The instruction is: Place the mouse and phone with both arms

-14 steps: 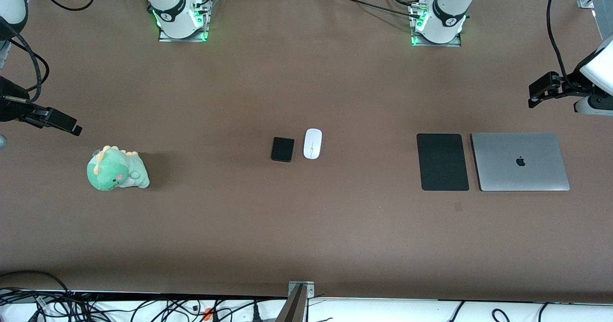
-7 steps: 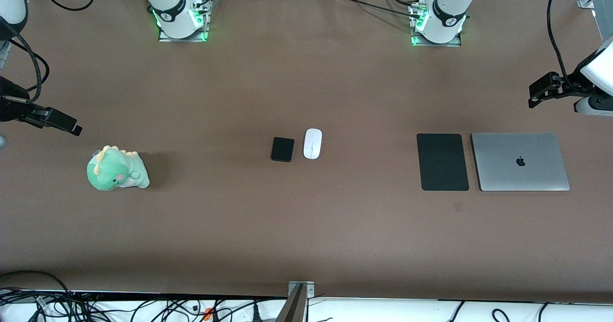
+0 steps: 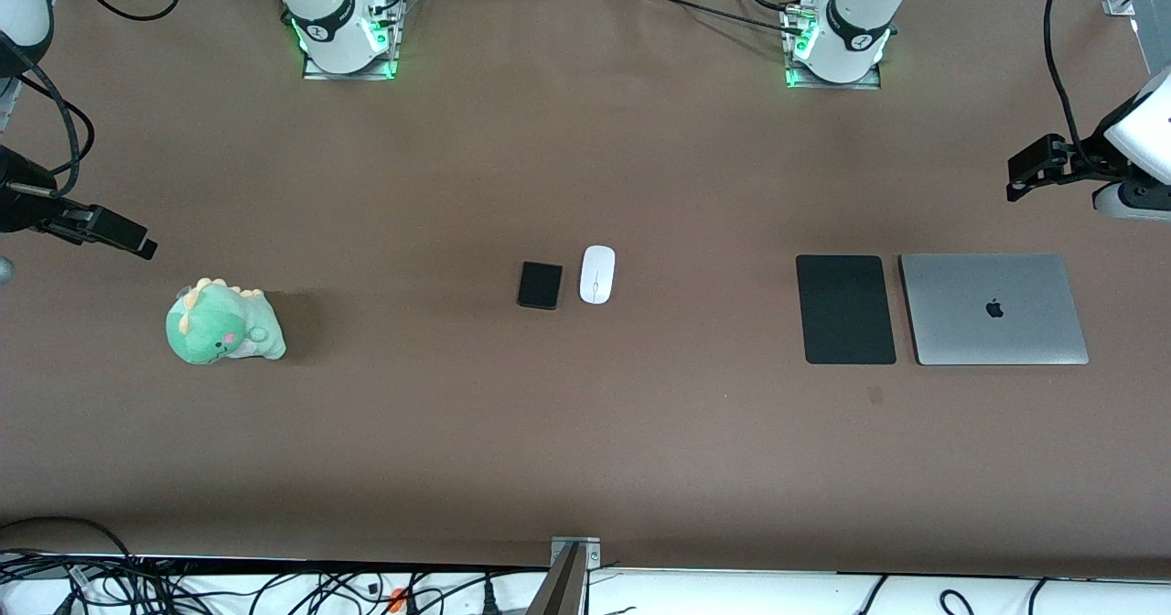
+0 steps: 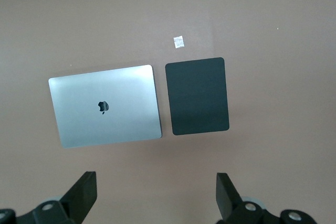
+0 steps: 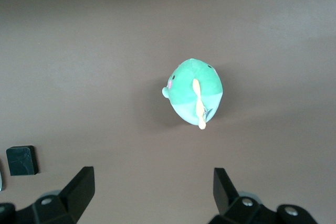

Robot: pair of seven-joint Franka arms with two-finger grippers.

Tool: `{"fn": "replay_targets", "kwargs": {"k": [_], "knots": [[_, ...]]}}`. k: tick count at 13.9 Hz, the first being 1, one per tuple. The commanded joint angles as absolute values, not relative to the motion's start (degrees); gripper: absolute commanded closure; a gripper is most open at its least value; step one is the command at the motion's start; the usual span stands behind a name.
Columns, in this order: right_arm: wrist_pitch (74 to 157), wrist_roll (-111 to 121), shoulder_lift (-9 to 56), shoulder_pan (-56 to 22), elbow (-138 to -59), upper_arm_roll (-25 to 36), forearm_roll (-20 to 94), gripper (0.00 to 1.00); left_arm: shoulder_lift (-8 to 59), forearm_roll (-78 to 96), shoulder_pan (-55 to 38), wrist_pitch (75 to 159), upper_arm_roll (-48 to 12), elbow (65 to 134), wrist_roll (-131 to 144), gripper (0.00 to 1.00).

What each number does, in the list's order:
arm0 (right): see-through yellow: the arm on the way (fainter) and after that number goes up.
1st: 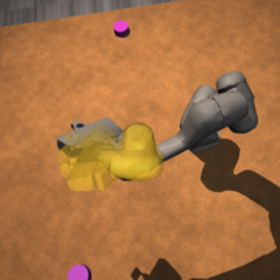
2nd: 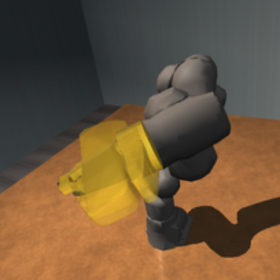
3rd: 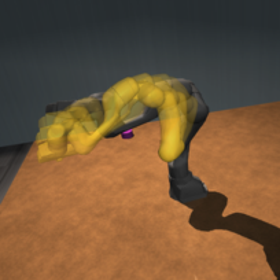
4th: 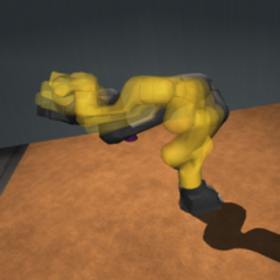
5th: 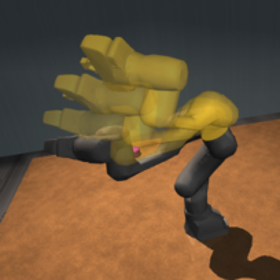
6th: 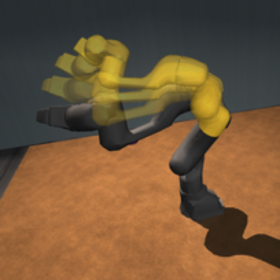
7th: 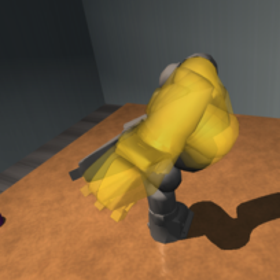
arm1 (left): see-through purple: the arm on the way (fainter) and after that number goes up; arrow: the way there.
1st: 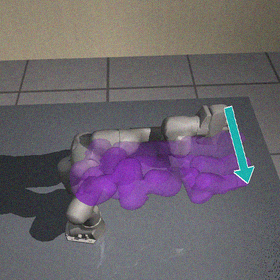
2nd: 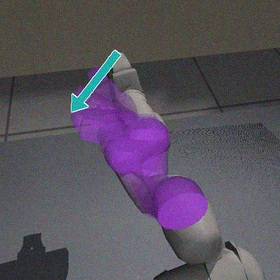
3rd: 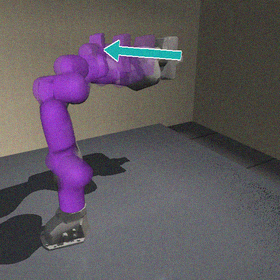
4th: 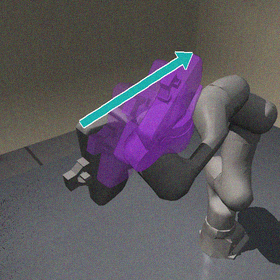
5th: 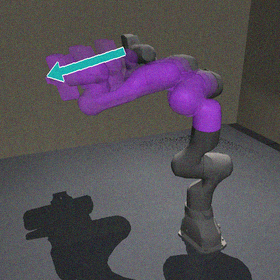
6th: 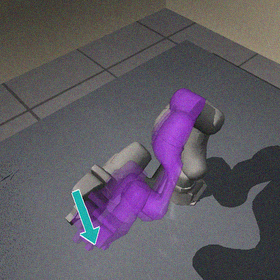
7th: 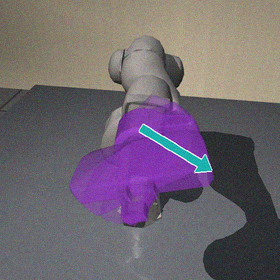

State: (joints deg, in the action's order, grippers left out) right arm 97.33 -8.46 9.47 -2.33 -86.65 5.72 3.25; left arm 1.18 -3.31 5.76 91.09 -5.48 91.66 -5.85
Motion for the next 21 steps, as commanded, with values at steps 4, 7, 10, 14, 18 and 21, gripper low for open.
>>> {"fn": "replay_targets", "kwargs": {"k": [4,7,10,14,18,21], "knots": [[96.86,-9.23,8.35,-2.29,-87.54,5.27,2.37,0.0,3.42,-1.49,5.1,79.57,-6.41,90.35,-6.51,0.0],[96.86,-9.23,8.35,-2.2,-87.54,5.27,2.37,0.0,5.7,-1.06,4.49,78.05,-7.38,90.96,-9.82,0.0],[96.86,-9.23,8.35,-2.2,-87.63,5.27,2.37,0.0,11.06,4.98,4.48,78.39,-7.38,90.62,-12.22,0.0],[96.86,-9.32,8.35,-2.2,-87.63,5.27,2.37,0.0,15.19,6.33,1.5,87.51,-9.05,90.88,-10.03,0.0],[96.86,-9.32,8.35,-2.29,-87.63,5.19,2.37,0.0,20.38,6.24,-5.69,97.97,-9.93,90.79,-1.35,0.0],[96.86,-9.23,8.44,-2.29,-87.63,5.27,2.37,0.0,24.25,5.98,-12.11,107.11,-9.84,90.62,7.35,0.0]]}}
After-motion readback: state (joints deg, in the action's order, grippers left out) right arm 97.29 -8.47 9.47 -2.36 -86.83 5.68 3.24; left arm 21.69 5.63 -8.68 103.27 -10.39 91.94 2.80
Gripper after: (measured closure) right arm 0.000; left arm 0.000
